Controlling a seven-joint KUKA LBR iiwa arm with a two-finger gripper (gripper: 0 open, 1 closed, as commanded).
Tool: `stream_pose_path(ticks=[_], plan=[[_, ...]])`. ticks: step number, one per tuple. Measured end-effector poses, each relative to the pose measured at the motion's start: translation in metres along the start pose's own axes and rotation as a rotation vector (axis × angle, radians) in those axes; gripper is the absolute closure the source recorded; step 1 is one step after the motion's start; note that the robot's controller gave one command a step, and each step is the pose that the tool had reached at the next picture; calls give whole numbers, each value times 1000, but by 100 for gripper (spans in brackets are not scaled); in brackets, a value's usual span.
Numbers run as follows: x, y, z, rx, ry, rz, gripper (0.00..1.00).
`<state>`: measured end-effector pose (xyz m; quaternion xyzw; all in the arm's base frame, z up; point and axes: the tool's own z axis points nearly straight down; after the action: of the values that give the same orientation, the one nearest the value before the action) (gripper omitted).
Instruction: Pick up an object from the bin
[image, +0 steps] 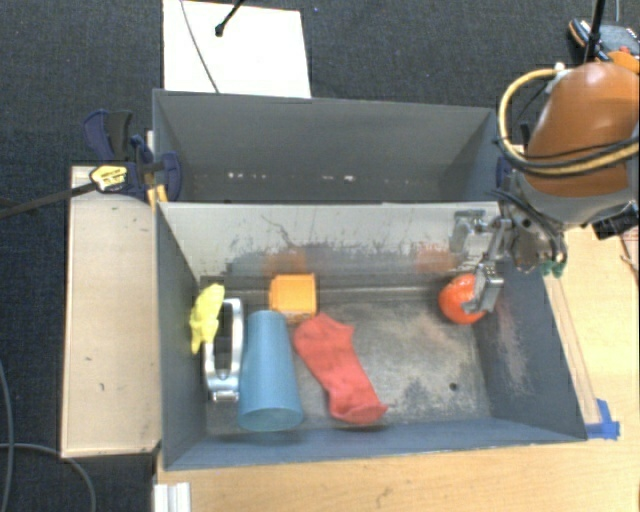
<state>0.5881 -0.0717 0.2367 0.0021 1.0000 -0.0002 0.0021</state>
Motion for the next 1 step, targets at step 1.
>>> stream_pose_path(ticks=[1], plan=[[1, 2, 23, 0, -1, -6, 0]])
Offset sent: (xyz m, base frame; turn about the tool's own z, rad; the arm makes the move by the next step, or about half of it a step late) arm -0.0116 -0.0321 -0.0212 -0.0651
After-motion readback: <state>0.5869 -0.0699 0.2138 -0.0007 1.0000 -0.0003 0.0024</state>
